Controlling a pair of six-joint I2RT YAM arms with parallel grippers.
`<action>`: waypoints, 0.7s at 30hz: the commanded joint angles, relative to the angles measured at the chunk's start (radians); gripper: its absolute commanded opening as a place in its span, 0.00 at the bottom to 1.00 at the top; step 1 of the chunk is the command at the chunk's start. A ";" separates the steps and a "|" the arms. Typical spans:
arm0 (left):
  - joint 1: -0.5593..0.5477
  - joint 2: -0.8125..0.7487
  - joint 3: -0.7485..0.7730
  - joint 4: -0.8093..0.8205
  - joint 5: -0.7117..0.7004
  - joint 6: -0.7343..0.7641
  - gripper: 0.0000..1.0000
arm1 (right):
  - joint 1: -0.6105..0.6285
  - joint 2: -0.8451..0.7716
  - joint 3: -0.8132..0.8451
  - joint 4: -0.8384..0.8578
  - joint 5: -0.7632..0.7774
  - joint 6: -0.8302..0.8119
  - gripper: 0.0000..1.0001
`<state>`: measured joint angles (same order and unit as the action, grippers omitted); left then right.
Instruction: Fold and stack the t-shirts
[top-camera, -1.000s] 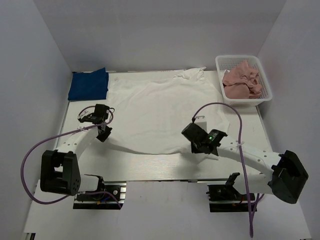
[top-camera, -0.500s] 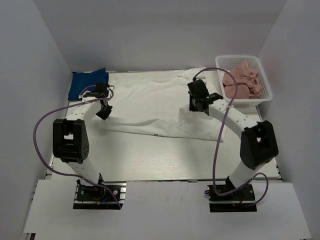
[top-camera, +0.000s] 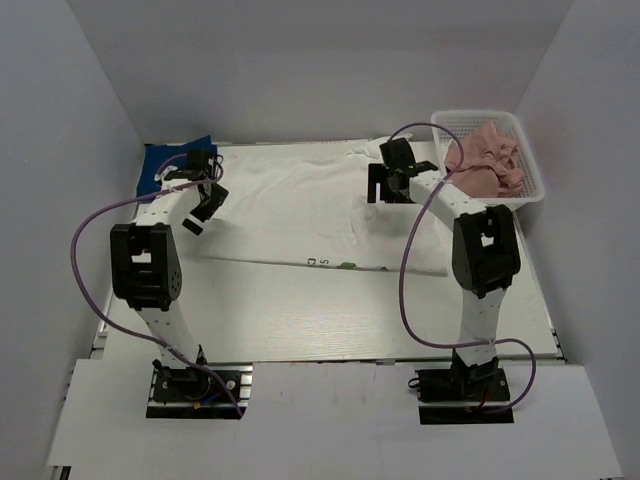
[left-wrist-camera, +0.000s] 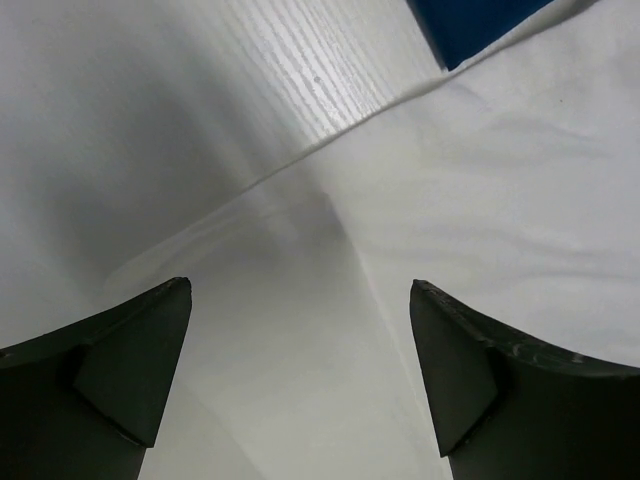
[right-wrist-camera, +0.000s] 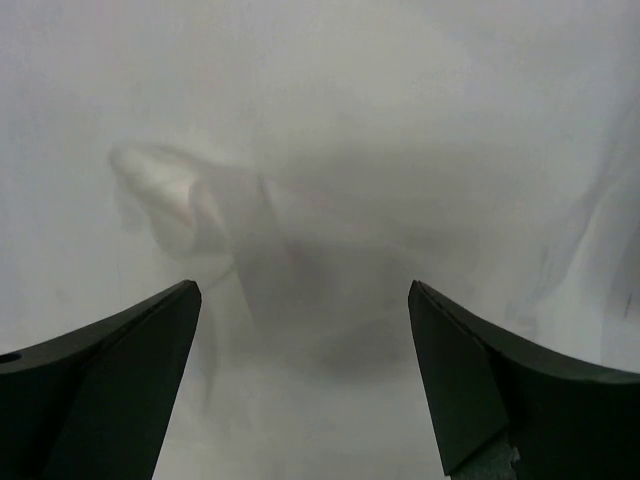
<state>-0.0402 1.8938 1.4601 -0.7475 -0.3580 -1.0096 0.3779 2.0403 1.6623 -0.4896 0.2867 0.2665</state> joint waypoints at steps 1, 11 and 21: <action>0.003 -0.188 -0.096 0.030 -0.007 0.019 1.00 | 0.009 -0.173 -0.177 0.076 -0.110 0.005 0.90; -0.027 -0.234 -0.288 0.230 0.224 0.140 1.00 | 0.018 -0.210 -0.427 0.261 -0.369 0.102 0.90; -0.027 -0.085 -0.328 0.284 0.275 0.227 1.00 | 0.026 -0.108 -0.409 0.399 -0.301 0.152 0.90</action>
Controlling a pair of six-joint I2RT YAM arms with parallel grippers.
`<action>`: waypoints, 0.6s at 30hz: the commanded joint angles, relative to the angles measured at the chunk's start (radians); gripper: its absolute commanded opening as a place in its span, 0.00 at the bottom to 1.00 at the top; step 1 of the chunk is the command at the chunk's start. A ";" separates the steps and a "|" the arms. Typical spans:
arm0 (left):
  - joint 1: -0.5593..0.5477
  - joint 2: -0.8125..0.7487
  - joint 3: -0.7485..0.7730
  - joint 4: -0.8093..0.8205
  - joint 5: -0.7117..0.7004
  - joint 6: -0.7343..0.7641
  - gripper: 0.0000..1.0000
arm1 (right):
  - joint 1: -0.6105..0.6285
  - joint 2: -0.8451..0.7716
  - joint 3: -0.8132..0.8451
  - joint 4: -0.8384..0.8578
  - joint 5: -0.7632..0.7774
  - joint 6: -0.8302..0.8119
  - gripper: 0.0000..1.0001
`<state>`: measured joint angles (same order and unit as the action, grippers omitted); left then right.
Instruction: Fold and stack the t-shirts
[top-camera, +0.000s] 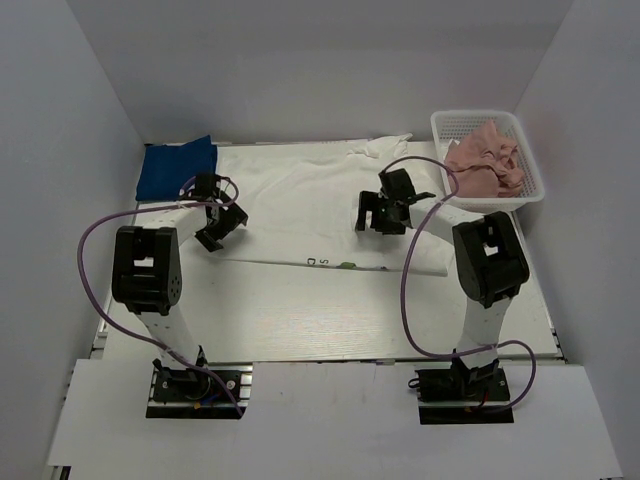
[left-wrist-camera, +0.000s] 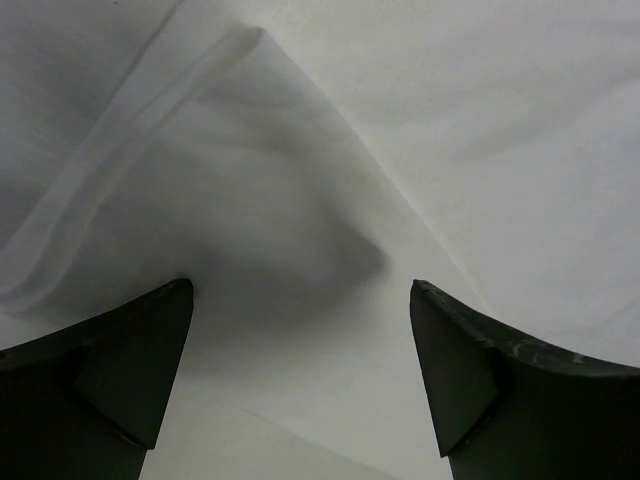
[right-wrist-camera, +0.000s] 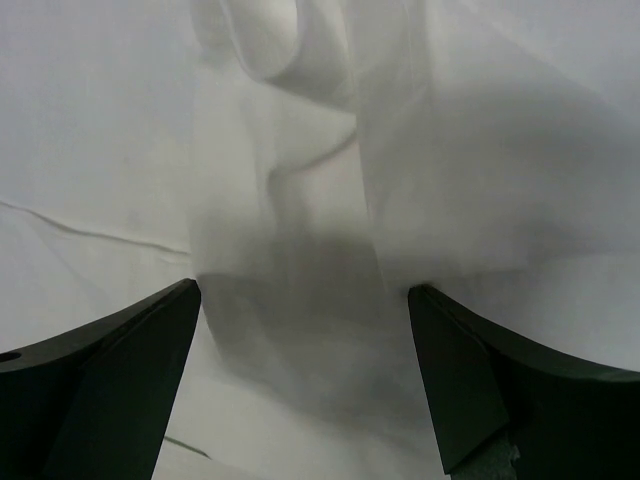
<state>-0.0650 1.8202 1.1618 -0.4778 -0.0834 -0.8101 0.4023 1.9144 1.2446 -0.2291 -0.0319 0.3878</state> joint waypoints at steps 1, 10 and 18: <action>-0.002 -0.012 -0.030 0.015 0.001 0.028 1.00 | -0.003 0.026 0.015 0.149 0.027 0.037 0.90; 0.016 -0.002 -0.065 -0.030 -0.053 0.037 1.00 | -0.023 0.262 0.294 0.271 0.527 0.178 0.90; 0.016 -0.056 -0.045 -0.065 -0.104 0.066 1.00 | -0.057 0.249 0.506 0.284 0.414 0.034 0.90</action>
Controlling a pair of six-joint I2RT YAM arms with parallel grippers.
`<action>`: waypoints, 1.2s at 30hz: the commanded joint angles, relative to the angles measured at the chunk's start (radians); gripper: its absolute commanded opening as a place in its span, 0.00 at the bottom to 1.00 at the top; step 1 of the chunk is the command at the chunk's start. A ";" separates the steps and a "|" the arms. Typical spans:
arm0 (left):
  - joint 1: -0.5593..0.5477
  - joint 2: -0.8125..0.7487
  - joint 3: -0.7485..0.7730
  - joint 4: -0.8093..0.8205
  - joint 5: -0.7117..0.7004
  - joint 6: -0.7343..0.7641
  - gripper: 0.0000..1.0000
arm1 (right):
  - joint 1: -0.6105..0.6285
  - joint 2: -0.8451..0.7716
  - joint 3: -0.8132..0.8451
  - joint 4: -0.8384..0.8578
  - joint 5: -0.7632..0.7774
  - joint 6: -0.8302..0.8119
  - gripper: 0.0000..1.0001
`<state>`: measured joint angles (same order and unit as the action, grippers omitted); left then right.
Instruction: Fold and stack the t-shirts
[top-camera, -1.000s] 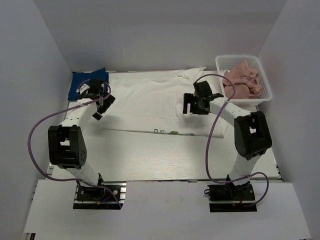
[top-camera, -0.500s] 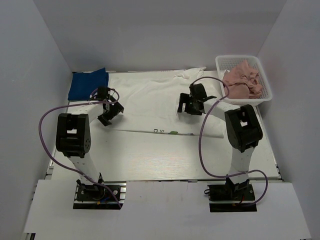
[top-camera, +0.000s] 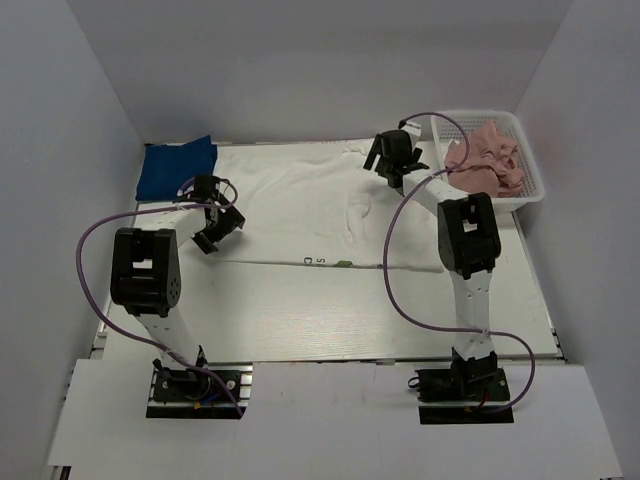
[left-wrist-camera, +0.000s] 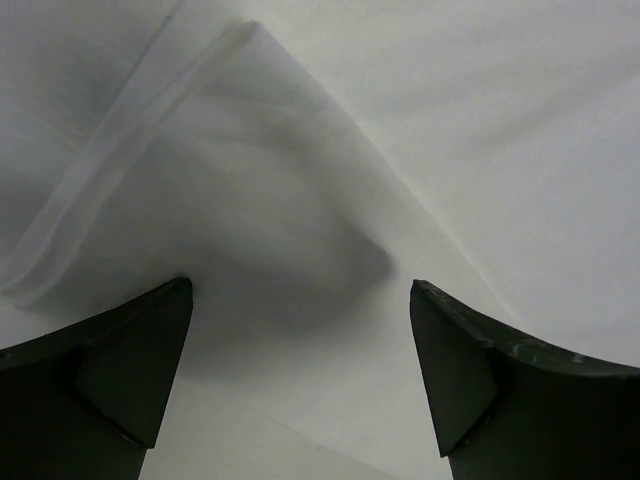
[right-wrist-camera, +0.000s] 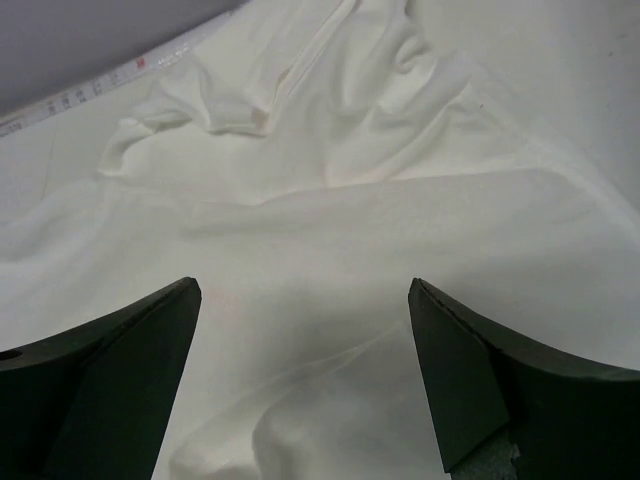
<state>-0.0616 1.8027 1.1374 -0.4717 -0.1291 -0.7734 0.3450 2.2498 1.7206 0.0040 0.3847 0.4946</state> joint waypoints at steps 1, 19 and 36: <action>0.013 -0.054 -0.021 -0.071 -0.058 0.029 1.00 | 0.002 -0.140 0.007 0.041 -0.010 -0.079 0.90; 0.014 -0.077 -0.021 -0.082 -0.038 0.039 1.00 | 0.117 -0.193 -0.265 -0.101 -0.466 -0.128 0.90; 0.014 -0.129 -0.030 -0.110 -0.076 0.048 1.00 | 0.123 -0.058 0.025 -0.012 -0.557 -0.126 0.90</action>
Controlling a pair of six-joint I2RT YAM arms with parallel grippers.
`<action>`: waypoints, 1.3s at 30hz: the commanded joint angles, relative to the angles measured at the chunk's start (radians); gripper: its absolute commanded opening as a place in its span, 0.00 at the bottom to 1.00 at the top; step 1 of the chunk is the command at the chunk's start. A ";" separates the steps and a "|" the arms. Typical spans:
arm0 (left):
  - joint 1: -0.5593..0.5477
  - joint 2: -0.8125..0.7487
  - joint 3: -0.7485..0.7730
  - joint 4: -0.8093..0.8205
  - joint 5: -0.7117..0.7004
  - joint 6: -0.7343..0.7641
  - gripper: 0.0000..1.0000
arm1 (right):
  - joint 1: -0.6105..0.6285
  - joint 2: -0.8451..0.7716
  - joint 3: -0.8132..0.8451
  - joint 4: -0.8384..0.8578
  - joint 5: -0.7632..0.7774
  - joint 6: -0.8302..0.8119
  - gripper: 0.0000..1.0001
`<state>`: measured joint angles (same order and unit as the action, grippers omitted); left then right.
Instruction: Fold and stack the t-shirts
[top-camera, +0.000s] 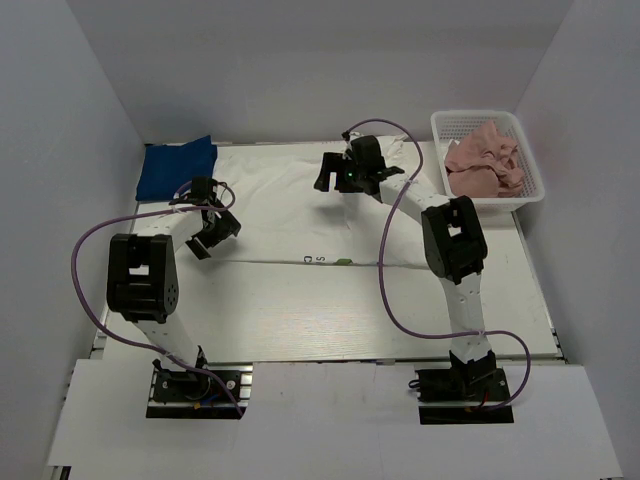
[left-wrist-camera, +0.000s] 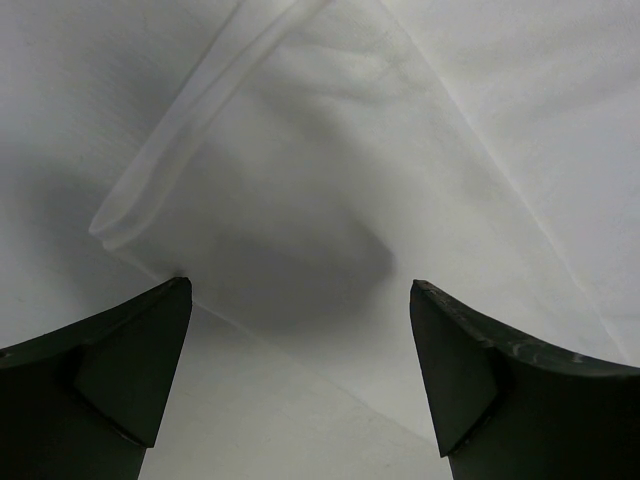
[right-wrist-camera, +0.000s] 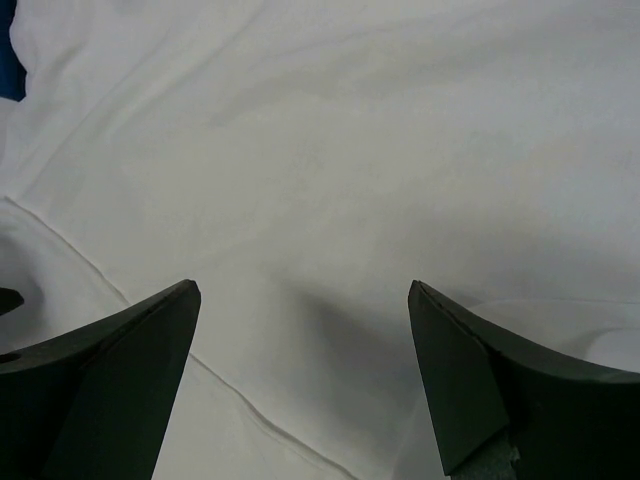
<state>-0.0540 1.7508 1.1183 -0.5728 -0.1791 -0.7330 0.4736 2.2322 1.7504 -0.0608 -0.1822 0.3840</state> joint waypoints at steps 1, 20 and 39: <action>0.006 -0.077 -0.011 -0.009 -0.026 0.007 1.00 | -0.004 -0.054 -0.021 0.030 0.032 -0.016 0.90; -0.012 -0.177 -0.238 -0.036 0.007 -0.037 1.00 | -0.184 -0.696 -1.077 0.161 0.119 0.208 0.90; -0.012 -0.785 -0.477 -0.052 0.173 -0.117 1.00 | -0.191 -1.320 -1.290 -0.221 0.245 0.242 0.90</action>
<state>-0.0628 0.9699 0.5629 -0.7094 -0.0406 -0.8677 0.2817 0.9245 0.3790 -0.2264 0.0132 0.6678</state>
